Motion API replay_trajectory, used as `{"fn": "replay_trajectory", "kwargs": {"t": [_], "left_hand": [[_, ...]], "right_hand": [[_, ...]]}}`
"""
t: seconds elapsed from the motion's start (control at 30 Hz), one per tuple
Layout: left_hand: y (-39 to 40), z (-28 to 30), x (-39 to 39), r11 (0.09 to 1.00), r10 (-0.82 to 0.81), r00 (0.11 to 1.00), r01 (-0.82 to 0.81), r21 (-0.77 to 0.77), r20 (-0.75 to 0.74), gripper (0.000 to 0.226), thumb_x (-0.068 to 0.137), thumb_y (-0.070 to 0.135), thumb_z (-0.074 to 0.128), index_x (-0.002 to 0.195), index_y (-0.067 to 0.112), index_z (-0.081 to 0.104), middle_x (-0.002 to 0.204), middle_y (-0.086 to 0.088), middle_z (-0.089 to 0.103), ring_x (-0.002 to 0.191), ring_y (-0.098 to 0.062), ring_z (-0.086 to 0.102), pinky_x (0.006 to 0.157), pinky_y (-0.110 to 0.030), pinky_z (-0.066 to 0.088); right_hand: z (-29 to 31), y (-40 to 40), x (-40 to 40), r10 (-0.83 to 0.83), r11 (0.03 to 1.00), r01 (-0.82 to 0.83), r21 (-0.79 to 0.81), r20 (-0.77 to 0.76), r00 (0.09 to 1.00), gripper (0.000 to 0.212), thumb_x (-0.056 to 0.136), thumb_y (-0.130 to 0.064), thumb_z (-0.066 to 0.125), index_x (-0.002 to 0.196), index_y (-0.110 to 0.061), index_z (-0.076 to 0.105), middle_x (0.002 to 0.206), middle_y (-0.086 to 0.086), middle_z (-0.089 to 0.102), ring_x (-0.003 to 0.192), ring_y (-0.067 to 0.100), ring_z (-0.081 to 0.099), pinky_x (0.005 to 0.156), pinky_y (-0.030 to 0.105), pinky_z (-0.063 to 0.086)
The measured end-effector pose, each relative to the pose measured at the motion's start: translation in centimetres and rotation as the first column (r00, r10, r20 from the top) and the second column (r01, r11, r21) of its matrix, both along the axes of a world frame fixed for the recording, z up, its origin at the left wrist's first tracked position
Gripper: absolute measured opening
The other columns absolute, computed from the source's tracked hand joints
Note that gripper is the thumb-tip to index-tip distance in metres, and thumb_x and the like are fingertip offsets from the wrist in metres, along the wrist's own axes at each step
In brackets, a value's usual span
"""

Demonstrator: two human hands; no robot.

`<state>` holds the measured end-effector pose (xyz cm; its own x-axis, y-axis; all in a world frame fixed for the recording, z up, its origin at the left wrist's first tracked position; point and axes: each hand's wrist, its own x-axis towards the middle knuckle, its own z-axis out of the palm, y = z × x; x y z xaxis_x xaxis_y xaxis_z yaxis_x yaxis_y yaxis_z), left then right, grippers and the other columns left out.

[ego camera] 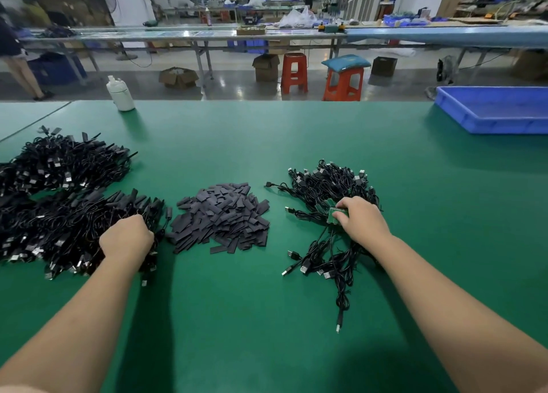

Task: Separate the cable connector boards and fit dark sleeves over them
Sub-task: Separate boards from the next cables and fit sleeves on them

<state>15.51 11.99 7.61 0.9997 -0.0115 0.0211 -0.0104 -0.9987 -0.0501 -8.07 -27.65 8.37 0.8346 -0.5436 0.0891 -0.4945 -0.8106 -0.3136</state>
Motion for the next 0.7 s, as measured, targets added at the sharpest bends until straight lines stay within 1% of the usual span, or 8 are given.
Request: {"fn": "replay_trajectory", "kwargs": {"t": [0.07,0.1,0.17,0.27,0.33,0.43,0.53,0.7], "left_hand": [[0.1,-0.3,0.3,1.000,-0.013,1.000,0.013,0.019,0.002,0.005,0.093,0.016,0.054,0.092,0.016,0.059,0.078,-0.003,0.059,0.065,-0.022,0.056,0.054,-0.026,0.042],[0.0,-0.5,0.3,0.998,-0.028,1.000,0.028,0.050,0.006,0.009,0.094,0.017,0.053,0.099,0.019,0.060,0.086,-0.004,0.059,0.072,-0.022,0.057,0.058,-0.027,0.044],[-0.2,-1.2,0.1,0.983,-0.076,0.997,0.072,0.172,0.014,0.017,0.093,0.022,0.053,0.106,0.024,0.064,0.108,-0.006,0.056,0.097,-0.026,0.052,0.075,-0.034,0.045],[-0.3,-2.5,0.1,0.952,-0.135,0.990,0.118,0.281,0.041,0.030,0.092,0.039,0.054,0.120,0.030,0.060,0.143,-0.010,0.037,0.129,-0.034,0.026,0.104,-0.046,0.028],[-0.3,-3.6,0.7,0.961,-0.136,0.991,0.136,0.242,-0.017,0.049,0.094,0.039,0.051,0.141,0.035,0.041,0.161,-0.010,0.013,0.143,-0.038,0.002,0.113,-0.055,0.009],[-0.3,-4.5,1.3,0.962,-0.136,0.988,0.148,0.228,-0.069,0.071,0.092,0.030,0.051,0.153,0.039,0.015,0.164,-0.007,-0.001,0.147,-0.039,-0.013,0.114,-0.062,-0.002],[0.1,-5.2,1.7,0.960,-0.126,0.991,0.133,0.245,-0.048,0.077,0.089,0.021,0.049,0.154,0.039,0.011,0.165,-0.005,-0.001,0.147,-0.037,-0.014,0.114,-0.062,-0.004],[0.7,-5.4,2.7,0.970,-0.095,0.994,0.103,0.221,-0.048,0.085,0.087,0.024,0.061,0.154,0.038,0.011,0.165,-0.002,-0.001,0.147,-0.034,-0.014,0.116,-0.060,-0.003]], "right_hand": [[0.2,0.1,-0.1,0.010,1.000,-0.010,0.028,0.015,1.000,0.028,0.098,-0.037,0.056,0.119,-0.020,0.063,0.095,-0.001,0.068,0.076,0.018,0.055,0.092,0.042,0.047],[0.3,0.1,-0.1,0.013,0.999,-0.014,0.040,0.017,1.000,0.026,0.098,-0.037,0.057,0.117,-0.020,0.063,0.089,-0.003,0.067,0.069,0.015,0.051,0.090,0.043,0.048],[0.5,0.2,-0.2,0.019,0.997,-0.021,0.069,0.018,1.000,0.024,0.098,-0.037,0.057,0.116,-0.022,0.063,0.085,-0.005,0.067,0.061,0.009,0.047,0.090,0.044,0.048],[0.6,0.4,-0.4,0.040,0.995,-0.042,0.089,0.025,0.999,0.023,0.098,-0.037,0.056,0.115,-0.022,0.063,0.088,-0.004,0.068,0.059,0.009,0.048,0.083,0.039,0.045],[0.6,0.5,-0.6,0.048,0.994,-0.049,0.093,0.018,0.999,0.022,0.098,-0.037,0.055,0.114,-0.023,0.063,0.086,-0.004,0.068,0.059,0.009,0.051,0.079,0.034,0.039],[0.3,0.7,-0.9,0.042,0.994,-0.042,0.097,0.006,0.999,0.022,0.099,-0.036,0.055,0.115,-0.023,0.063,0.089,-0.003,0.070,0.065,0.012,0.058,0.088,0.038,0.044],[0.0,0.9,-1.0,0.039,0.993,-0.039,0.114,0.003,0.999,0.023,0.099,-0.034,0.055,0.116,-0.022,0.063,0.088,-0.005,0.069,0.061,0.009,0.055,0.086,0.038,0.044],[-0.2,0.9,-1.1,0.039,0.991,-0.041,0.126,0.018,0.999,0.024,0.099,-0.033,0.055,0.118,-0.022,0.064,0.080,-0.015,0.062,0.054,0.002,0.046,0.077,0.034,0.035]]}}
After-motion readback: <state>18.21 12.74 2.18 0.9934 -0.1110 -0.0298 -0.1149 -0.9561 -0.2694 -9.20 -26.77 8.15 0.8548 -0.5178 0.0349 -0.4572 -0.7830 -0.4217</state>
